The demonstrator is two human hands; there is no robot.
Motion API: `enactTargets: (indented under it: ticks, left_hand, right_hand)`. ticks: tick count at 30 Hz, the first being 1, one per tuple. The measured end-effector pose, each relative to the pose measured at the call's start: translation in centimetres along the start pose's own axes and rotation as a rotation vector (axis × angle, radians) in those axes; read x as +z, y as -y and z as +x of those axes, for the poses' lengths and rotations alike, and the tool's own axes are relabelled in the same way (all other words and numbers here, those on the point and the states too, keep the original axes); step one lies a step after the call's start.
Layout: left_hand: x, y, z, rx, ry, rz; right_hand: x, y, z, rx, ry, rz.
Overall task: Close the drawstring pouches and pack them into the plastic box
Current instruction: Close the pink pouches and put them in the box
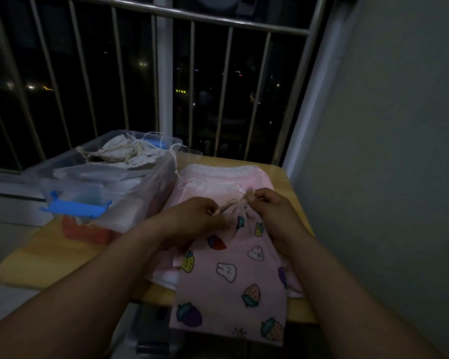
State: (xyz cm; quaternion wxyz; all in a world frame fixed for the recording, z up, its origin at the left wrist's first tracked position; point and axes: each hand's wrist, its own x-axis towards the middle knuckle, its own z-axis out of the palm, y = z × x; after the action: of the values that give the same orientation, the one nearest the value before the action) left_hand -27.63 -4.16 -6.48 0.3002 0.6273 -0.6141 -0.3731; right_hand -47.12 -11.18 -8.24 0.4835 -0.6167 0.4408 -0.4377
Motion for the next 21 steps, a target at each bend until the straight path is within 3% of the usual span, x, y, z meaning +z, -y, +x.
enactTargets:
  ticks: [2, 5, 8, 14, 16, 18, 21]
  left_hand:
    - [0.1, 0.3, 0.2, 0.058, -0.056, 0.073]
    - [-0.1, 0.8, 0.9, 0.098, -0.204, -0.120]
    - [-0.7, 0.7, 1.1, 0.151, -0.316, -0.229]
    - [-1.0, -0.4, 0.3, 0.241, -0.078, -0.328]
    - [-0.8, -0.1, 0.4, 0.167, 0.046, -0.442]
    - [-0.9, 0.2, 0.7, 0.044, 0.048, -0.561]
    - [-1.2, 0.8, 1.4, -0.040, 0.032, -0.479]
  right_hand:
    - [-0.7, 0.6, -0.2, 0.088, 0.073, 0.089]
    - [-1.9, 1.2, -1.1, 0.216, 0.322, -0.046]
    - [-2.5, 1.0, -1.0, 0.214, 0.339, -0.127]
    - [-1.7, 0.2, -0.2, 0.216, 0.054, 0.056]
    - [-1.5, -0.1, 0.0, 0.229, 0.052, 0.106]
    - [-1.3, 0.0, 0.1, 0.216, 0.080, 0.104]
    - [-0.9, 0.9, 0.1, 0.177, 0.157, 0.121]
